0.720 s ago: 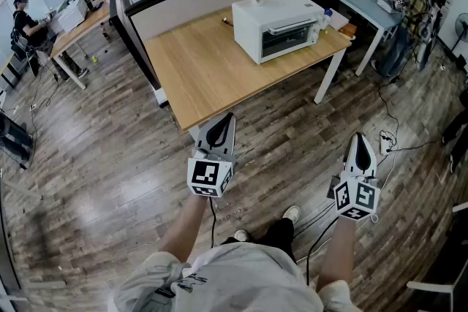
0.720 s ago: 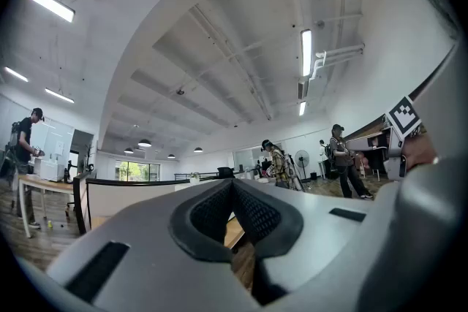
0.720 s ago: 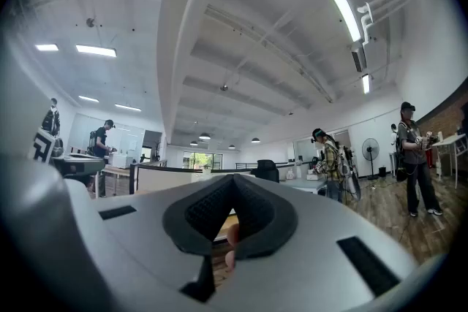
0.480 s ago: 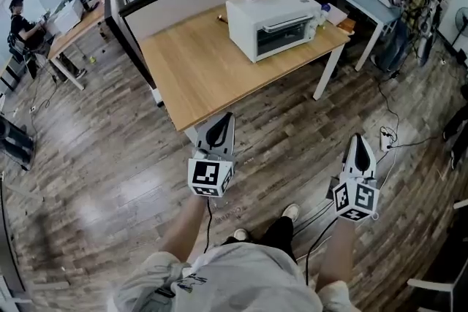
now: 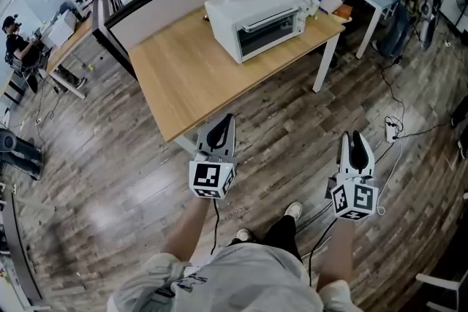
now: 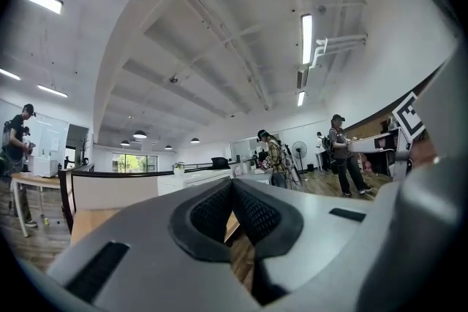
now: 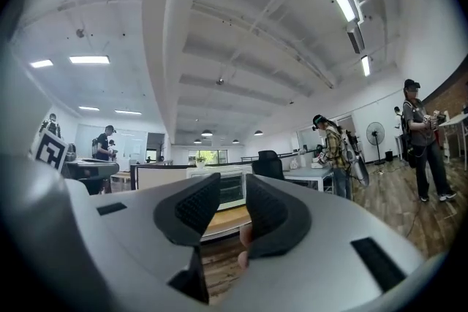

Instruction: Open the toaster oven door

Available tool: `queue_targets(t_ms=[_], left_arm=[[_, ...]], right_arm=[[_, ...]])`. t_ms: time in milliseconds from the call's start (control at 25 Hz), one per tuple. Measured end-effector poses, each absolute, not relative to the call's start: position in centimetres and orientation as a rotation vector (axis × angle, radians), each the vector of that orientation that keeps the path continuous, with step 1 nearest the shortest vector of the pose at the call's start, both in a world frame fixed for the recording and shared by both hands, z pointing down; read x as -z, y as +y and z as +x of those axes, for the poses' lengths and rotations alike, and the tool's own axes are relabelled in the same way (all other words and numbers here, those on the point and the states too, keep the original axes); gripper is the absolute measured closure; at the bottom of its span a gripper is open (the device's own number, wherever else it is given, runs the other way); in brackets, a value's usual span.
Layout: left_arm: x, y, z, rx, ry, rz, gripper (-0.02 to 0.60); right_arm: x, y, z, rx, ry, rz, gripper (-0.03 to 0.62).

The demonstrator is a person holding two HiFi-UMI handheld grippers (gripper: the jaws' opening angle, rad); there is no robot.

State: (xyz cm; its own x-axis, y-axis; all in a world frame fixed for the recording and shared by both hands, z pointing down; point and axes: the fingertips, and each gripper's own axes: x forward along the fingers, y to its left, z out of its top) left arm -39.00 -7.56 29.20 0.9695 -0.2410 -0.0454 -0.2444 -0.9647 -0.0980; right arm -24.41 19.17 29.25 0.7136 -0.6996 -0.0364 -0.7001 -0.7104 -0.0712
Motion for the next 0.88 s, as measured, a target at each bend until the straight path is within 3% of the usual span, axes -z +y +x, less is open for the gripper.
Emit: queue_targets(t_ms=[360,880], left_arm=[[-29.5,-5.7,-30.8,-0.016,0.347,-3.014,0.571],[-28.0,-1.0,-18.2,-0.035,0.292,-3.062,0.572]], right_arm=[[-30.7,20.9,-17.0,0.046,1.164,-2.781,0.357],[-30.2,25.3,-5.5,0.054,1.153,-2.782,0.352]])
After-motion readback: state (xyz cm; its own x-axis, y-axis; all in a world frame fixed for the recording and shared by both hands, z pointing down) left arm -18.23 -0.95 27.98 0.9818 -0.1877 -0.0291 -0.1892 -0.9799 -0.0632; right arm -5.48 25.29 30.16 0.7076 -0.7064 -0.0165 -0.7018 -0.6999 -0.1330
